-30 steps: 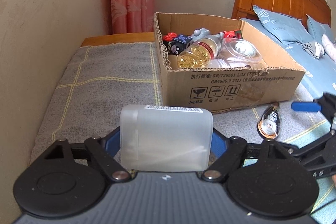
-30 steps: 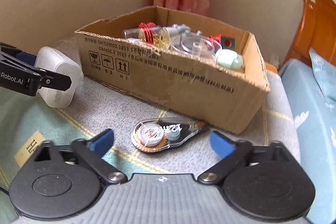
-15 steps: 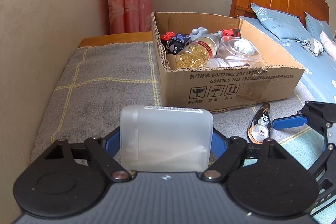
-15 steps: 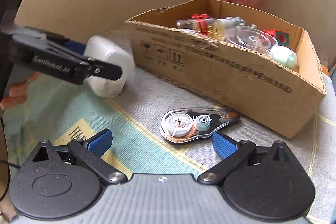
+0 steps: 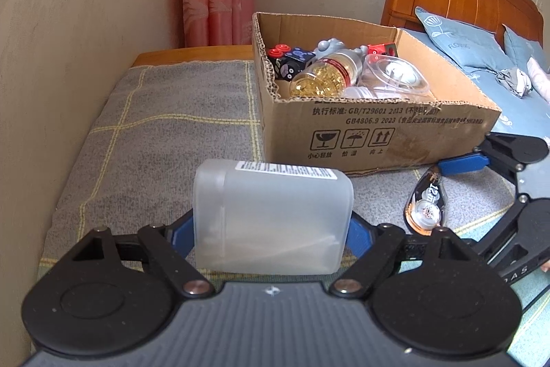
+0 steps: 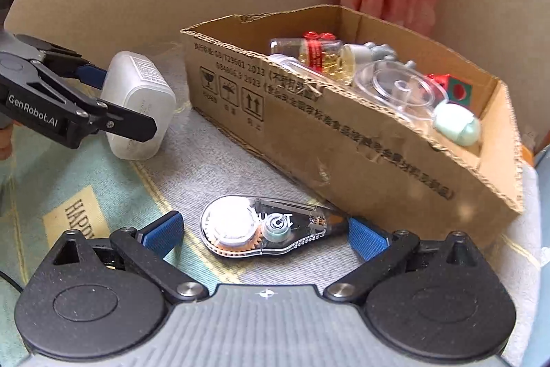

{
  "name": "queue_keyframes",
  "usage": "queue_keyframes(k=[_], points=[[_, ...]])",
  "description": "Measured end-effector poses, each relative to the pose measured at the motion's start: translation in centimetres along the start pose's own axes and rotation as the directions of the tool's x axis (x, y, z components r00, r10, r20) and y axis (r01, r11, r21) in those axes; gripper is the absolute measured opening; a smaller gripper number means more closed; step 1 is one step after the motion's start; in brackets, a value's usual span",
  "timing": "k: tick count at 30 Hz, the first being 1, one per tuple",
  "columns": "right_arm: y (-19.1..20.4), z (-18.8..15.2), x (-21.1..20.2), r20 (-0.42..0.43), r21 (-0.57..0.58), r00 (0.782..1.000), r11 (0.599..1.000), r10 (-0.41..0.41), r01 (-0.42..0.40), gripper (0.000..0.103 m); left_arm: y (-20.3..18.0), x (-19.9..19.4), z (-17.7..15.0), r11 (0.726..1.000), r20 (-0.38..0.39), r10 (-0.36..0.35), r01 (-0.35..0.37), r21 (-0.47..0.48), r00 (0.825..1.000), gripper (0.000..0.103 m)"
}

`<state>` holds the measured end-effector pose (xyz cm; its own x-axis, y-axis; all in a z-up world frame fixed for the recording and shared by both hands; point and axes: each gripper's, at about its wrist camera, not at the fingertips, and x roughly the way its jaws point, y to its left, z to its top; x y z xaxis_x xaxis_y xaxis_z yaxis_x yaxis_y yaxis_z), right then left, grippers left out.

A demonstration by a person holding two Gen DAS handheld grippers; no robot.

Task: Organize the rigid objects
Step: 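Close the left tool on the white jug while the right grasps the correction tape, then carry the white jug and correction tape into the box and release both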

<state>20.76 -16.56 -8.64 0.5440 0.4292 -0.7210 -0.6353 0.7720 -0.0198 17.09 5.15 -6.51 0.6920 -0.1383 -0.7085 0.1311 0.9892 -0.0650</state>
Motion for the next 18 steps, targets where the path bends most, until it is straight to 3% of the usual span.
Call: queue_keyframes(k=[7, 14, 18], points=[[2.1, 0.4, -0.2, -0.053, -0.101, 0.995, 0.991, 0.085, -0.090, 0.103, 0.0, -0.1, -0.2, 1.000, 0.001, -0.003, 0.003, -0.004, 1.000, 0.084], [1.9, 0.8, 0.4, -0.034, -0.069, 0.998, 0.996, 0.059, -0.061, 0.103, -0.1, -0.1, -0.4, 1.000, 0.007, 0.007, -0.007, -0.007, 1.000, 0.083], [2.4, 0.9, -0.2, -0.034, -0.068, 0.998, 0.996, 0.051, -0.053, 0.093, 0.1, -0.2, -0.5, 1.000, 0.001, 0.002, -0.002, -0.010, 1.000, 0.083]])
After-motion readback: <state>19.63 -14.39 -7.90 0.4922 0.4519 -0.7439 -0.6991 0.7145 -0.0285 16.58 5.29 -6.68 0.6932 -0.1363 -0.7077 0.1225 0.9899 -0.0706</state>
